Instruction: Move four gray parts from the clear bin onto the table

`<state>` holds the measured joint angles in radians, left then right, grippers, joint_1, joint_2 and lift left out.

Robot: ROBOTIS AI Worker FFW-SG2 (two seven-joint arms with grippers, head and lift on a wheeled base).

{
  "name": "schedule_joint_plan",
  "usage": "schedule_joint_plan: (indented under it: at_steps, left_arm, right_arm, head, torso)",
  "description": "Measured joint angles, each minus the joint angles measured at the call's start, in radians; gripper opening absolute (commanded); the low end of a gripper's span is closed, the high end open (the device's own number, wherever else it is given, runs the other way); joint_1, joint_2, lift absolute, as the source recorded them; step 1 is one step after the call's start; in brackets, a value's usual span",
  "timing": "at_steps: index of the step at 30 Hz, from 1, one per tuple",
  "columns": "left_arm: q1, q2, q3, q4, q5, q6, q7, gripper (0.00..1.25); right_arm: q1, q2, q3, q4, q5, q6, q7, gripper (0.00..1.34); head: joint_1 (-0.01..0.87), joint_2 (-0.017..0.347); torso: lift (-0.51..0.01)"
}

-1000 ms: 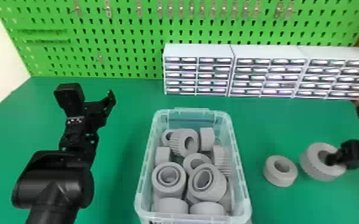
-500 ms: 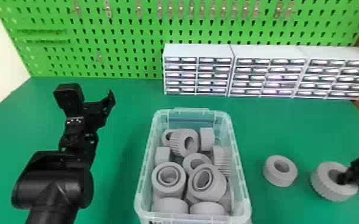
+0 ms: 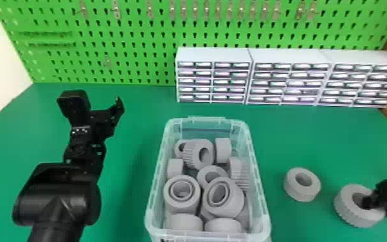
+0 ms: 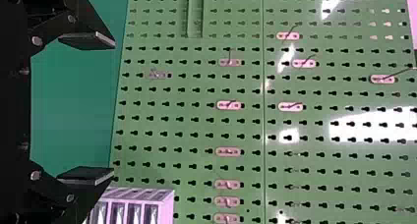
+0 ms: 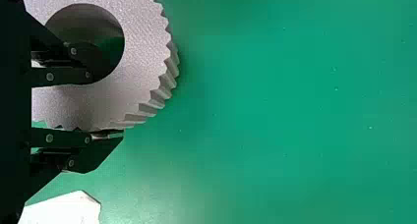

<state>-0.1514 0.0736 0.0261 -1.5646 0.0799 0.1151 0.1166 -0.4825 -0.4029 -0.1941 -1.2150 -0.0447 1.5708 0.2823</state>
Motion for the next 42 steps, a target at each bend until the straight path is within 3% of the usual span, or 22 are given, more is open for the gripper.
schedule_joint_plan:
  at_steps: [3, 11, 26, 42]
  left_arm:
    - [0.001, 0.0, 0.0, 0.0, 0.001, -0.001, 0.001, 0.91]
    - [0.004, 0.0, 0.001, 0.0, 0.001, -0.002, 0.002, 0.91]
    - [0.009, 0.0, 0.002, 0.0, 0.002, -0.003, 0.001, 0.9]
    - [0.012, 0.0, 0.006, 0.0, 0.003, -0.003, 0.001, 0.9]
  right_arm:
    - [0.001, 0.002, -0.001, 0.0, 0.003, 0.0, 0.0, 0.65]
    - [-0.004, 0.005, 0.011, 0.0, 0.002, 0.0, 0.0, 0.86]
    - [-0.029, -0.001, 0.054, -0.029, -0.001, 0.0, 0.0, 0.87]
    - [-0.071, 0.005, 0.112, -0.131, -0.038, 0.0, 0.0, 0.87]
  head:
    - [0.693, 0.072]
    - [0.693, 0.072]
    - [0.693, 0.072]
    - [0.693, 0.072]
  torso:
    - [-0.052]
    - [-0.052]
    - [-0.052]
    - [-0.052]
